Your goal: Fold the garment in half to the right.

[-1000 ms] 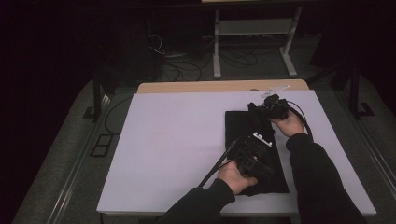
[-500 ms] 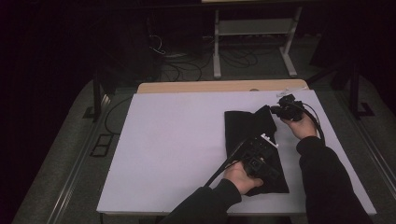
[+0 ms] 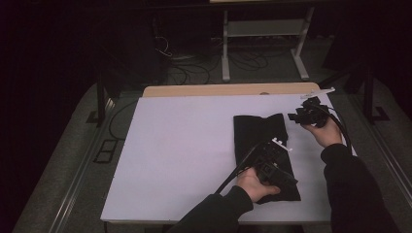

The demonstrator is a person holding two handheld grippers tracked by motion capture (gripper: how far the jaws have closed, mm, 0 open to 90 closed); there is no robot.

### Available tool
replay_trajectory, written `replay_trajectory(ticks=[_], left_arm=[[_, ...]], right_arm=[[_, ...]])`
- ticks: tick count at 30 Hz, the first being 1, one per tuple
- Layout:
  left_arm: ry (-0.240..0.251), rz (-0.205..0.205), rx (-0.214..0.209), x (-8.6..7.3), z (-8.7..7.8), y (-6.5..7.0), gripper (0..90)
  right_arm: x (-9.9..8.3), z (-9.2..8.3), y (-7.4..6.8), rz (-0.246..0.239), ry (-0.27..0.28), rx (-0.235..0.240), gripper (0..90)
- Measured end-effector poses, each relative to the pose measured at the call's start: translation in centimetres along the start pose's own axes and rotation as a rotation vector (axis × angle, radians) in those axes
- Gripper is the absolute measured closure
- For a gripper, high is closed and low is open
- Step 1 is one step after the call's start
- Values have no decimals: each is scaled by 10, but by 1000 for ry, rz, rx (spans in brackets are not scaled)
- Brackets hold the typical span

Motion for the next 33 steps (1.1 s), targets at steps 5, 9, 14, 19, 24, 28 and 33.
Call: replay_trajectory(ticks=[5, 9, 14, 19, 24, 28, 33], left_arm=[[54, 4, -7, 3, -3, 2, 519], [73, 44, 10, 5, -10, 1, 390], [105, 70, 50, 8, -22, -7, 292], [121, 91, 67, 9, -34, -15, 199], [142, 102, 59, 9, -43, -22, 127], [154, 91, 60, 9, -49, -28, 80], [156, 106, 74, 7, -54, -34, 1]], right_arm=[[2, -5, -6, -6, 15, 11, 355], [5, -10, -8, 13, 39, 37, 233], [6, -16, -13, 29, 45, 58, 123], [5, -21, -16, 47, 51, 75, 0], [4, -26, -18, 59, 61, 94, 0], [2, -30, -19, 65, 64, 100, 0], [-1, -36, -20, 82, 74, 113, 0]])
Point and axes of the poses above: each handheld gripper's, and its own axes: z roughly forward along the jaws, x roughly out of its top, y roughly to its right, the point moved 3 cm from there along z, roughly forward along the jaws, and after that the axes turned 6 degrees about y, right-handed, at the moved point
